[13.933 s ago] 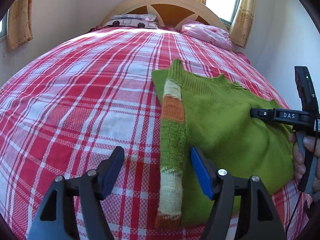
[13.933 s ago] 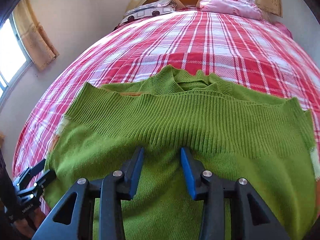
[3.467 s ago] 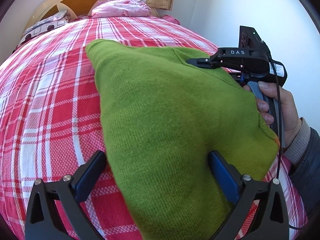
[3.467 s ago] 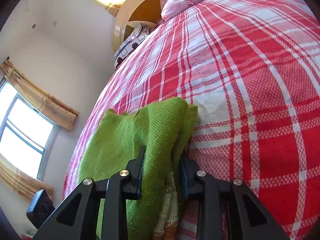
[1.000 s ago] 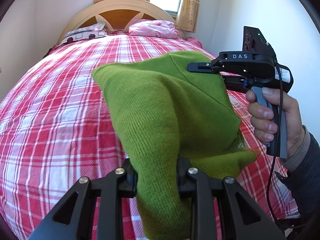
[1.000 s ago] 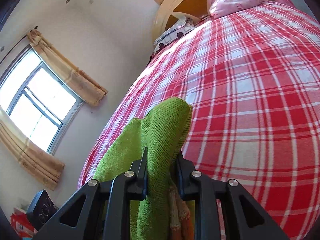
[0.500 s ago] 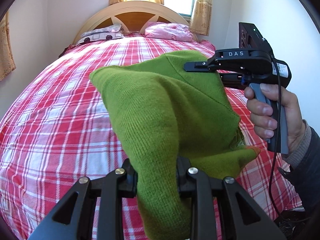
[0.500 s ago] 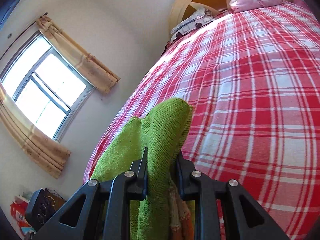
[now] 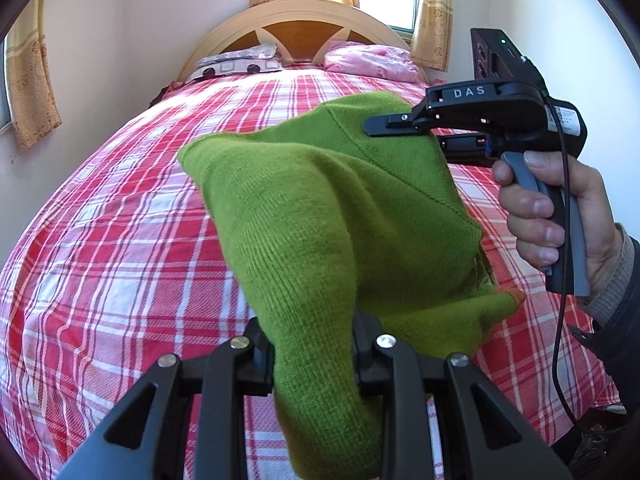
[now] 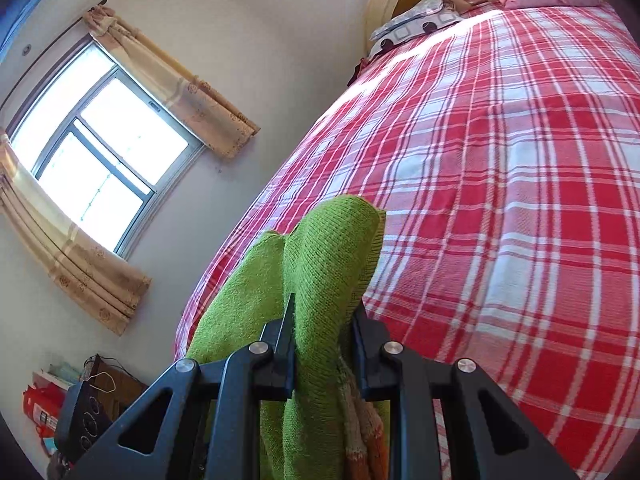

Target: Fold small clothes

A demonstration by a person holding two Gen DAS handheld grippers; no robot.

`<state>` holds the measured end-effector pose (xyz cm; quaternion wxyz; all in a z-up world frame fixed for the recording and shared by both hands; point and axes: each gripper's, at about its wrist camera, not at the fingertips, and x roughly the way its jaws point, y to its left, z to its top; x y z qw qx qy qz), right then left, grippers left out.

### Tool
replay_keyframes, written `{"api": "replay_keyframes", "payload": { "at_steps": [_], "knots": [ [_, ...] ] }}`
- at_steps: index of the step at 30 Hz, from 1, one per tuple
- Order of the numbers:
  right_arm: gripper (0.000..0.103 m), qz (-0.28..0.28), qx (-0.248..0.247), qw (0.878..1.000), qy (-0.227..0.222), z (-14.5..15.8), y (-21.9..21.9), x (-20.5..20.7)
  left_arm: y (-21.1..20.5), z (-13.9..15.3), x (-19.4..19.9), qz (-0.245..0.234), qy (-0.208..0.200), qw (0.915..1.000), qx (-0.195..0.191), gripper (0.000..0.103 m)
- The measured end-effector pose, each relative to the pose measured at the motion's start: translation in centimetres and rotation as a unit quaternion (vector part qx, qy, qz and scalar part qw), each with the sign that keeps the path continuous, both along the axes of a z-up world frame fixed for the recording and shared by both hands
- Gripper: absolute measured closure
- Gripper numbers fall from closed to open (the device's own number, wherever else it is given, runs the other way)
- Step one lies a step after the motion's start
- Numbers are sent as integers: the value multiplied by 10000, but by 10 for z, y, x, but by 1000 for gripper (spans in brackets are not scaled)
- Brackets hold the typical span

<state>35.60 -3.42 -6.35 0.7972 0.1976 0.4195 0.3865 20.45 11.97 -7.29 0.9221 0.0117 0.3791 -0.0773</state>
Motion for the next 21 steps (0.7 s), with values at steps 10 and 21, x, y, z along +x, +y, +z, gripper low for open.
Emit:
{"api": "replay_keyframes", "payload": {
  "at_steps": [10, 21],
  "knots": [
    [80, 349, -88, 9993, 31, -4, 53, 10, 28, -2, -9, 352, -2, 9994, -72, 76],
    [80, 704, -249, 9971, 167, -21, 107, 15, 54, -15, -21, 663, 75, 9978, -8, 76]
  ]
}}
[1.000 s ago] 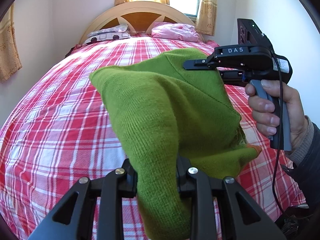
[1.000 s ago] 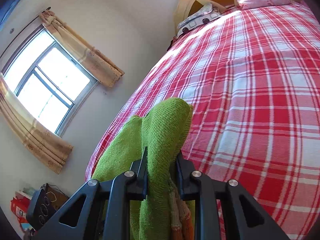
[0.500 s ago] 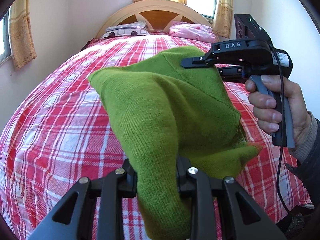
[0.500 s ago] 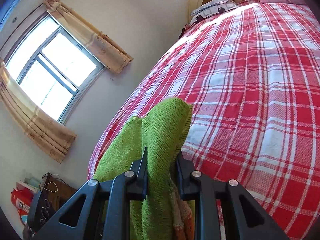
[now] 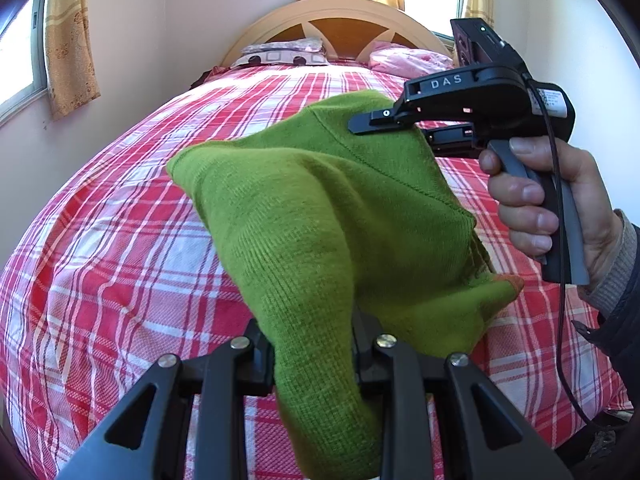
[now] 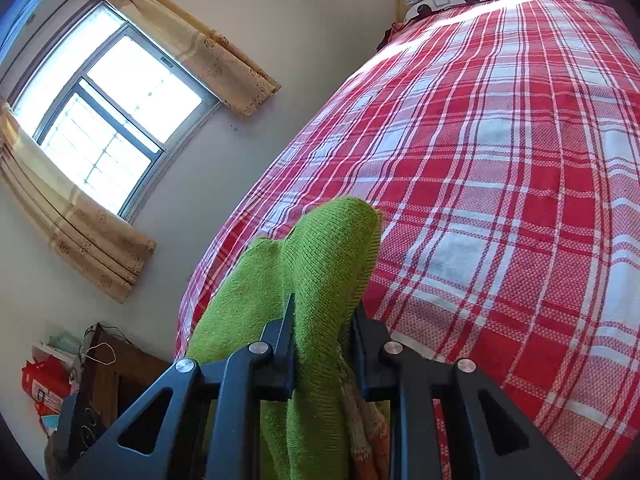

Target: Fold small clothes

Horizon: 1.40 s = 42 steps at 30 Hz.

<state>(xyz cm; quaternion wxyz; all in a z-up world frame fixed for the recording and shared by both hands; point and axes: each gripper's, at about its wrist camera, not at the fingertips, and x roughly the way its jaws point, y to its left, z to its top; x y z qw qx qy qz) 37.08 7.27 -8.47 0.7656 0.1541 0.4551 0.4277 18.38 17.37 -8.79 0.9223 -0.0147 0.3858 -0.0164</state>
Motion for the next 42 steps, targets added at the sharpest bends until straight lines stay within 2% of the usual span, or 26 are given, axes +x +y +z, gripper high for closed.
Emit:
{"api": "replay_keyframes", "payload": {
  "at_steps": [7, 15, 19, 23, 27, 31, 33, 38, 40, 42],
  "knots": [
    [81, 158, -146, 9998, 22, -11, 22, -4, 14, -8, -6, 149, 87, 9998, -45, 76],
    [80, 72, -222, 9997, 92, -22, 21, 1, 12, -18, -11, 137, 64, 9999, -5, 76],
    [80, 25, -249, 9996, 164, -29, 19, 4, 11, -24, -11, 168, 108, 9998, 33, 72],
    [80, -7, -277, 9994, 188, -33, 16, 6, 11, -28, -13, 180, 126, 9998, 25, 67],
    [80, -73, -350, 9992, 187, -37, 14, 7, 9, -30, -14, 186, 154, 9997, 30, 55],
    [80, -125, -412, 9989, 194, -42, 12, 7, 4, -33, -15, 162, 144, 9996, 189, 47],
    [80, -163, -437, 9987, 208, -45, 9, 8, 2, -33, -16, 148, 164, 9995, 209, 39],
    [76, -262, -469, 9983, 207, -46, 2, 7, -2, -27, -18, 96, 239, 9991, 332, 32],
    [76, -365, -497, 9981, 43, -38, -4, 2, -3, -21, -21, 90, 277, 9988, 395, 32],
    [76, -467, -492, 9975, -195, -25, -13, -7, 0, -10, -27, 88, 162, 9993, 333, 24]
  ]
}}
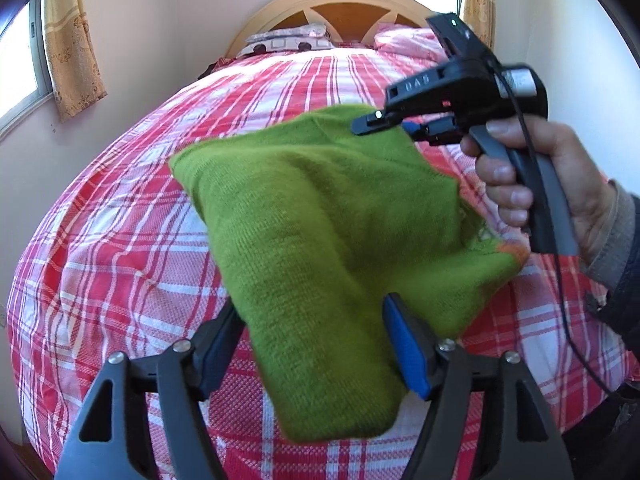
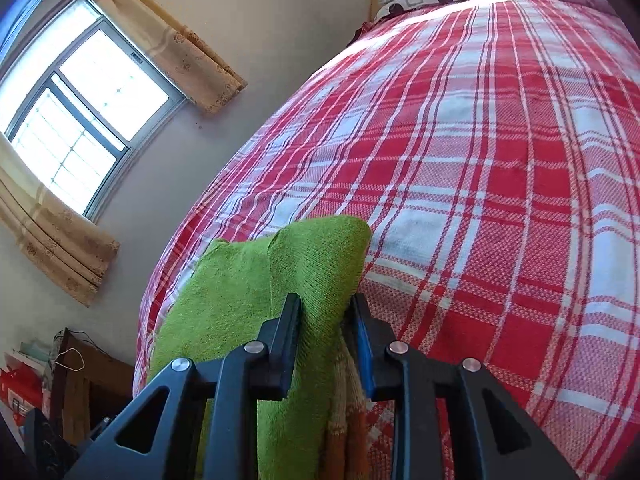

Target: Fold small clothes

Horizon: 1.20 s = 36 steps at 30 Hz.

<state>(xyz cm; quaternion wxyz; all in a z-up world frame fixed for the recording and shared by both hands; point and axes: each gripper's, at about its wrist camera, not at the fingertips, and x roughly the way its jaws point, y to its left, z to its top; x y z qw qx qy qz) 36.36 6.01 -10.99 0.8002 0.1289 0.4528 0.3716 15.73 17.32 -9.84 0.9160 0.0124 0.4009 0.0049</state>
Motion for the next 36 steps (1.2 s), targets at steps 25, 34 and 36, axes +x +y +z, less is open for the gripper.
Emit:
{"api": "replay_keyframes", "payload": {
  "at_steps": [25, 34, 36],
  "knots": [
    [74, 330, 335, 9986, 244, -13, -8, -95, 63, -17, 36, 1691, -624, 9809, 726, 0],
    [47, -437, -264, 9901, -1309, 55, -45, -172, 33, 38, -9, 1209, -1195, 9841, 514, 0],
    [47, -573, -369, 9845, -1618, 68, -53, -182, 28, 53, -15, 1132, -1370, 9832, 411, 0]
  ]
}}
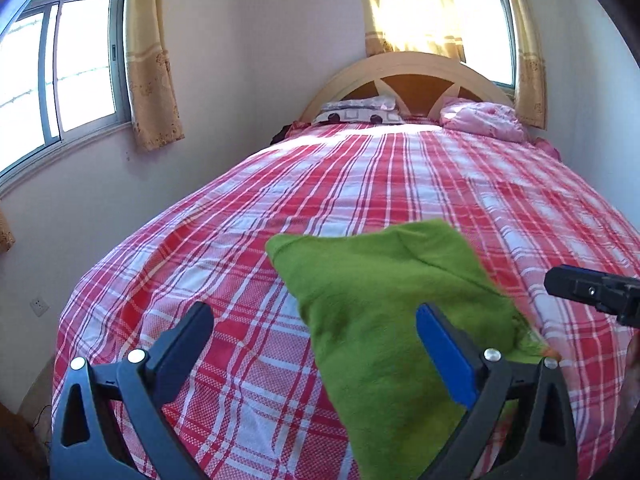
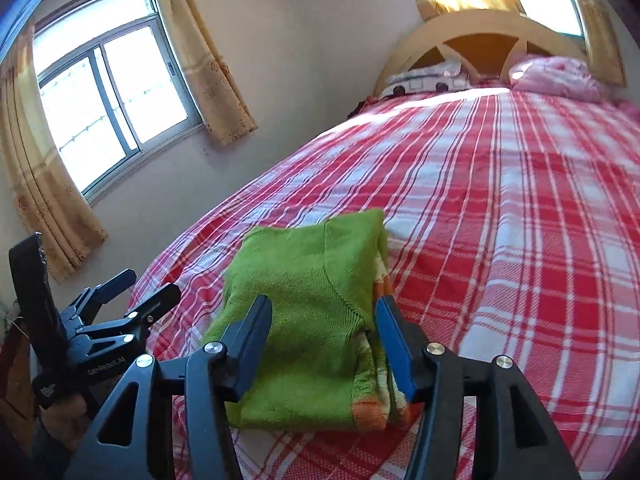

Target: Fold small clothes

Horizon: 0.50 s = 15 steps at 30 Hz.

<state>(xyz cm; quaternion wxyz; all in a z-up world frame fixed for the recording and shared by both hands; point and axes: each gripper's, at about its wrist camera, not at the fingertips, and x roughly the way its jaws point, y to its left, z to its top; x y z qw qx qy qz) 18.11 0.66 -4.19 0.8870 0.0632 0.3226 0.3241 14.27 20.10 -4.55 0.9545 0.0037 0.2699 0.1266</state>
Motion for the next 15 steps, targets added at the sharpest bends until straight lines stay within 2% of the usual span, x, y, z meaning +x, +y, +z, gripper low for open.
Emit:
{"api": "replay_keyframes", "payload": {
  "at_steps": [6, 15],
  "knots": [
    [40, -209, -92, 9977, -645, 31, -8, -22, -11, 31, -17, -169, -406, 9990, -52, 0],
    [39, -259, -141, 9958, -866, 41, -10, -35, -11, 43, -24, -169, -609, 9980, -89, 0]
  ]
}}
